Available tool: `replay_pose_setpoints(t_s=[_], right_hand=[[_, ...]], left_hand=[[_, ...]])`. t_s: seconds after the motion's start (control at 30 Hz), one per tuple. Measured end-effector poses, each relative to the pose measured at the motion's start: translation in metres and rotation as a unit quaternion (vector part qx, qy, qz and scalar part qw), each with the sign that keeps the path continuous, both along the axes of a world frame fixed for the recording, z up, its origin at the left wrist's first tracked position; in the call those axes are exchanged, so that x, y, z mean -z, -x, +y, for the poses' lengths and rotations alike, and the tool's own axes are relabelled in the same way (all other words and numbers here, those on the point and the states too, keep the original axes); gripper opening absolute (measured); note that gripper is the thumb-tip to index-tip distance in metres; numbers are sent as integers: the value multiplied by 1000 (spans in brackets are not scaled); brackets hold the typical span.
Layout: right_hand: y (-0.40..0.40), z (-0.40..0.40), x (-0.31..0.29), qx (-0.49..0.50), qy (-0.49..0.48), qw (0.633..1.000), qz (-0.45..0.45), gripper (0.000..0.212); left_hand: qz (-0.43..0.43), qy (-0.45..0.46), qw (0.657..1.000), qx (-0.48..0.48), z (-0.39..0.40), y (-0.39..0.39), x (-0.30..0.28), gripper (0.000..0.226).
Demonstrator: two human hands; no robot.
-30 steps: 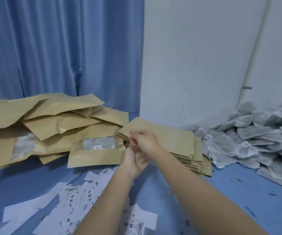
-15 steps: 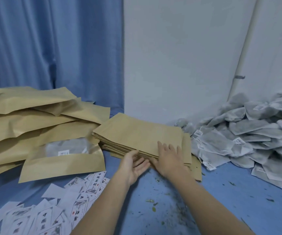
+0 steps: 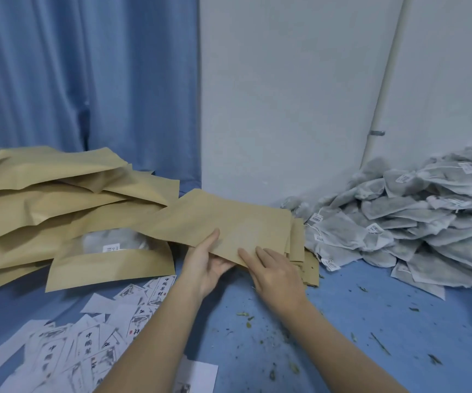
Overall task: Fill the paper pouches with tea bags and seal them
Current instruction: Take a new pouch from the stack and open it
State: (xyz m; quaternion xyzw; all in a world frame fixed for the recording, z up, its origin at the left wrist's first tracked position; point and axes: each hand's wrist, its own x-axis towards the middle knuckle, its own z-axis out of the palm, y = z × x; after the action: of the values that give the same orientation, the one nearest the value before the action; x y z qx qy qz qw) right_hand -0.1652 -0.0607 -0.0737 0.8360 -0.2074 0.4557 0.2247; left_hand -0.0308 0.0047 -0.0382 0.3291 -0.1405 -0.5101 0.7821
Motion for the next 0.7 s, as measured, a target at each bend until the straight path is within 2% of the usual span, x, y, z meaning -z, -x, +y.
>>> replay_pose_setpoints(t_s=[0.03, 0.1, 0.17, 0.2, 0.27, 0.33, 0.37, 0.43, 0.47, 0.5, 0.53, 0.57, 0.6, 0.67, 0.7], right_hand=[[3, 5, -4, -8, 8, 1000, 0, 24], [11, 14, -12, -24, -8, 999, 25, 30], [16, 25, -21, -39, -99, 991, 77, 38], [18, 31, -27, -51, -171, 979, 99, 41], [21, 40, -41, -85, -320, 939, 95, 42], [21, 50, -63, -129, -436, 890, -23, 41], [21, 57, -80, -160, -491, 848, -114, 37], [25, 69, -119, -254, -601, 704, -280, 27], [30, 72, -136, -298, -633, 636, -327, 28], [38, 74, -151, -339, -650, 583, -350, 33], [47, 76, -163, -366, -658, 554, -356, 40], [55, 79, -173, -375, -662, 543, -354, 43], [61, 83, -178, -365, -660, 552, -354, 38], [70, 88, -178, -310, -652, 596, -351, 16], [73, 91, -175, -290, -656, 604, -349, 13]], left_hand=[[-24, 1, 1000, -19, 4, 2, -3, 27], [-82, -8, 994, -65, 12, 8, -12, 33], [-180, -42, 977, -111, 21, 14, -24, 36], [-265, -71, 951, -143, 25, 16, -29, 36], [-455, -123, 857, -208, 35, 17, -34, 41], [-596, -143, 751, -245, 50, 20, -41, 55], [-648, -135, 703, -259, 58, 21, -44, 68], [-739, -117, 604, -274, 76, 25, -48, 96], [-780, -128, 546, -277, 83, 26, -49, 103], [-809, -144, 494, -285, 90, 26, -47, 106], [-821, -159, 462, -296, 96, 24, -44, 106], [-823, -170, 448, -304, 102, 25, -43, 106], [-824, -175, 439, -313, 107, 26, -41, 105], [-824, -174, 427, -329, 117, 28, -38, 105], [-832, -175, 410, -330, 121, 29, -37, 106]])
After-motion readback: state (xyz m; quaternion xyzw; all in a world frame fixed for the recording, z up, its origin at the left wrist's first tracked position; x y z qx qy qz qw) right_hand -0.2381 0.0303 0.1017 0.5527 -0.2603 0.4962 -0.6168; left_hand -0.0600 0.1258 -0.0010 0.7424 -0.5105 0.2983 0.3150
